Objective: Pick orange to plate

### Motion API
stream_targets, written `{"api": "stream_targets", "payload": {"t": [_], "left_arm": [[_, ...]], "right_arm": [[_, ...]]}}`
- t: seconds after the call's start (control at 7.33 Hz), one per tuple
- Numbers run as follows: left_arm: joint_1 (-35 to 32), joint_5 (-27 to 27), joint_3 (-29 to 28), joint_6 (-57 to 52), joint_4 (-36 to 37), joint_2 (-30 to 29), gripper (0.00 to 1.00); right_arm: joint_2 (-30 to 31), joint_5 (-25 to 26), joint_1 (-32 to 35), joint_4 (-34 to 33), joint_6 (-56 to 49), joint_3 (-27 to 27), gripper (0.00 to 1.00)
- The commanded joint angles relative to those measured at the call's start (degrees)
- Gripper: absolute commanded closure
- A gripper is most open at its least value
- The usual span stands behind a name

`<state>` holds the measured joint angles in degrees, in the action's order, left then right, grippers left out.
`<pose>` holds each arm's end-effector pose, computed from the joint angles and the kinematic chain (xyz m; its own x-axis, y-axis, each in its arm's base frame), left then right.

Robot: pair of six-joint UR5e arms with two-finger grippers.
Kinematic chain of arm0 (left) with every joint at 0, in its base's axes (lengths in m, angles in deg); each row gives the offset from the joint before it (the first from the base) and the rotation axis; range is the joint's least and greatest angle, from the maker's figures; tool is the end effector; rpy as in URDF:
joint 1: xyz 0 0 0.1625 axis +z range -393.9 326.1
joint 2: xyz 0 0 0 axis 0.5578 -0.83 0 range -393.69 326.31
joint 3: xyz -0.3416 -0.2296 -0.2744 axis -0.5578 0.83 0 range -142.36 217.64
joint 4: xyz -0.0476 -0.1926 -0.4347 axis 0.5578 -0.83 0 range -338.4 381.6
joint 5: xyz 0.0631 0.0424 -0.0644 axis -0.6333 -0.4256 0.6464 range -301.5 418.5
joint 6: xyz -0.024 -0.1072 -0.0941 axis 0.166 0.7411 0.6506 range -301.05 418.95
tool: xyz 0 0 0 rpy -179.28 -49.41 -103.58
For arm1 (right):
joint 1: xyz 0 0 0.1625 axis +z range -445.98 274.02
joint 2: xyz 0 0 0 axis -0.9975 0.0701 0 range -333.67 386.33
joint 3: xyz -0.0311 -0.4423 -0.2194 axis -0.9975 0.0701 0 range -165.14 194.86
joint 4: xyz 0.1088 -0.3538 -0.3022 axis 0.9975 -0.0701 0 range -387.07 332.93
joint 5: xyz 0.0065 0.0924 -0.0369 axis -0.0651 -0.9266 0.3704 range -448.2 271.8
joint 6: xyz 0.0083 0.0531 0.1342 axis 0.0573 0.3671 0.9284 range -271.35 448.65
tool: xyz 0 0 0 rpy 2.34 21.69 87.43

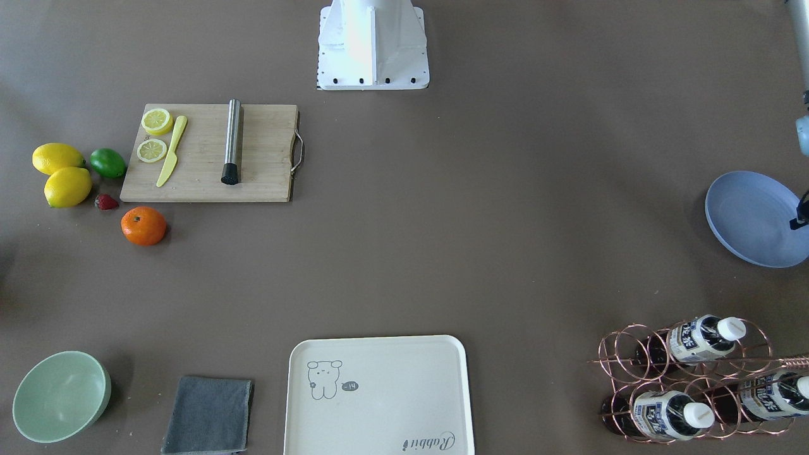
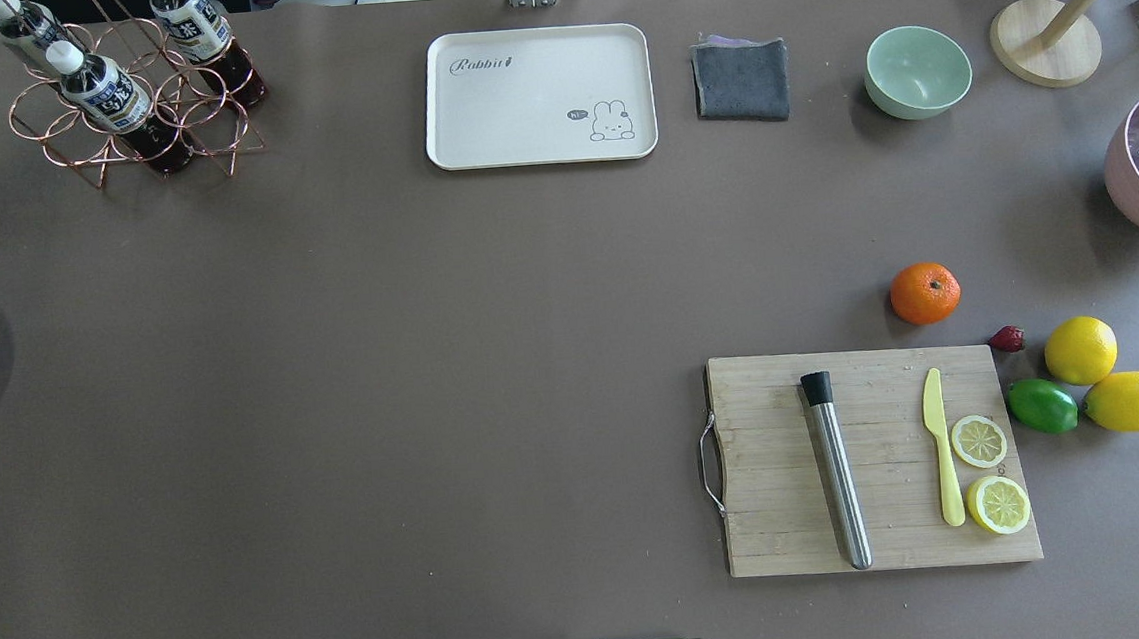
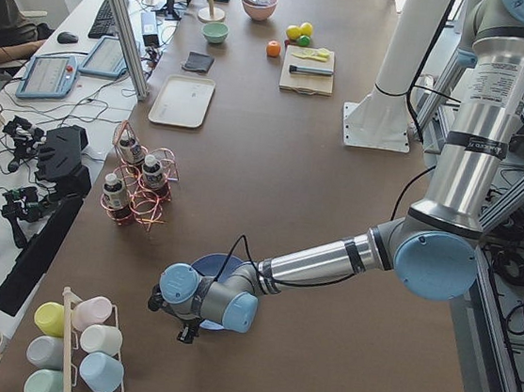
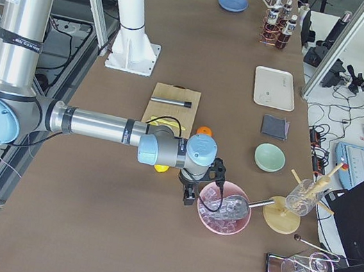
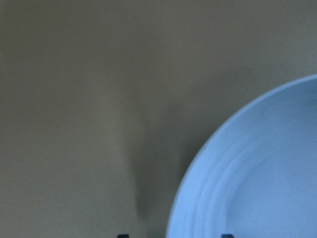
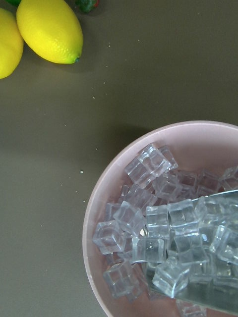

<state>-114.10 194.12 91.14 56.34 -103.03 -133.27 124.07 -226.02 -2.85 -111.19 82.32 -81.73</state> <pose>0.0733 -0.6001 0.9449 0.6645 0.2579 -0.7014 -0.1993 0.9657 0.1663 -0.0338 -0.4991 0.7504 0.6421 -0.2493 0.7249 0.1912 0.9678 0.1635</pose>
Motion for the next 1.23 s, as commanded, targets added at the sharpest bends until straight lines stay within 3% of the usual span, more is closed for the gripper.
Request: {"api": "stream_targets", "payload": {"t": [0.0, 0.14, 0.41, 0.55, 0.68, 0.95, 1.09], "left_arm": [[0.0, 0.0, -0.1, 0.2, 0.0, 0.0, 0.74], [0.0, 0.0, -0.1, 1.0, -0.1, 0.0, 1.00], [0.0, 0.3, 1.7, 2.3, 0.0, -0.1, 1.00], [0.0, 2.9, 4.4, 3.1, 0.3, 0.2, 1.00], [0.0, 6.4, 9.3, 4.2, 1.1, 0.9, 1.00], [0.6, 7.3, 22.8, 19.1, 2.7, 3.0, 1.00], [5.4, 7.1, 28.8, 25.9, 2.8, 4.1, 1.00]], "right_arm": [[0.0, 0.0, -0.1, 0.0, 0.0, 0.0, 0.00], [0.0, 0.0, -0.2, 0.0, 0.0, 0.0, 0.00], [0.1, 0.0, -0.2, 0.0, 0.2, -0.1, 0.00], [0.4, -0.1, -0.2, 0.0, 0.2, -0.4, 0.00], [0.6, -0.1, -0.2, 0.0, 0.3, -0.7, 0.00], [0.3, -0.1, -0.7, 0.0, 1.1, -1.4, 0.00], [0.0, -0.5, -2.0, 0.1, 1.8, -1.8, 0.00]]}}
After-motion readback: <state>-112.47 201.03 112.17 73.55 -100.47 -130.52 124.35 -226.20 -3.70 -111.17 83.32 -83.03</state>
